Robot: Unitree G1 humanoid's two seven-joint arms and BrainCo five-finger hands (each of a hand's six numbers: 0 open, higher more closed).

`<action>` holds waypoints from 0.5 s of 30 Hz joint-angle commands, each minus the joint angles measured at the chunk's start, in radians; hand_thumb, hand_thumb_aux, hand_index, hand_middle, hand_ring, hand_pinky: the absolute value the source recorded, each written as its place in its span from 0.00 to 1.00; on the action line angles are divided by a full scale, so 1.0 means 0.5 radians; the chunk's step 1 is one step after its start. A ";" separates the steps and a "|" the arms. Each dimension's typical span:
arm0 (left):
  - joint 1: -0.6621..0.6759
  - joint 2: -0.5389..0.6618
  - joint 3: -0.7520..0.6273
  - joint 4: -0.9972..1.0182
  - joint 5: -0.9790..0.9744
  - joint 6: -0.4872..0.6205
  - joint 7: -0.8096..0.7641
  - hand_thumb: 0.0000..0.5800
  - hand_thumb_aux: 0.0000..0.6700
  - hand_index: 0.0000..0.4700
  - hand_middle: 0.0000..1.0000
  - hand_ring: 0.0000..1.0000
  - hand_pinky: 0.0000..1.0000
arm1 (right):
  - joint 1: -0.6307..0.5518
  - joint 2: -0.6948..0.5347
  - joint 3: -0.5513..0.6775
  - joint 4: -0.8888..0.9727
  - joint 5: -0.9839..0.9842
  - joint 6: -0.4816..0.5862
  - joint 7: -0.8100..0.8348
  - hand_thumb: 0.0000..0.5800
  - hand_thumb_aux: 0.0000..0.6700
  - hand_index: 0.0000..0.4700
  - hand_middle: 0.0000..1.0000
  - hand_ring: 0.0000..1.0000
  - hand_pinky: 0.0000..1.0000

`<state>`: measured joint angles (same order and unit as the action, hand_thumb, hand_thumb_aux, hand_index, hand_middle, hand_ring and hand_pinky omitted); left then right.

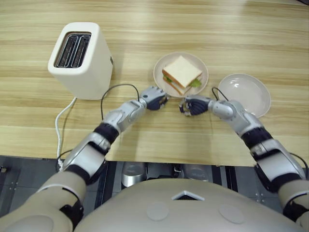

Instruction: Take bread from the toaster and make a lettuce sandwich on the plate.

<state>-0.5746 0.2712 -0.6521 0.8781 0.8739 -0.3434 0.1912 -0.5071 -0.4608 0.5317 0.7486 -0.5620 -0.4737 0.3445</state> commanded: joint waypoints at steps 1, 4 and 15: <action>-0.258 -0.106 -0.061 0.557 0.083 0.019 0.332 1.00 1.00 0.98 1.00 1.00 1.00 | -0.264 0.140 0.087 0.627 -0.178 0.013 -0.308 1.00 1.00 0.98 1.00 1.00 1.00; -0.359 -0.210 -0.032 0.772 0.020 0.004 0.416 1.00 1.00 0.98 1.00 1.00 1.00 | -0.458 0.240 0.102 0.924 -0.241 -0.003 -0.643 1.00 1.00 0.98 1.00 1.00 1.00; 0.205 -0.137 0.565 -0.009 -1.000 -0.687 0.021 0.00 0.00 0.00 0.00 0.00 0.00 | 0.058 0.323 -0.481 0.491 0.800 -1.068 -0.347 0.00 0.00 0.00 0.00 0.00 0.00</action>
<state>-0.5717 0.2043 -0.4298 1.0507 0.5485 -0.6379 0.3268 -0.5390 -0.3153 0.3546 1.1157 -0.3319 -0.9422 0.0979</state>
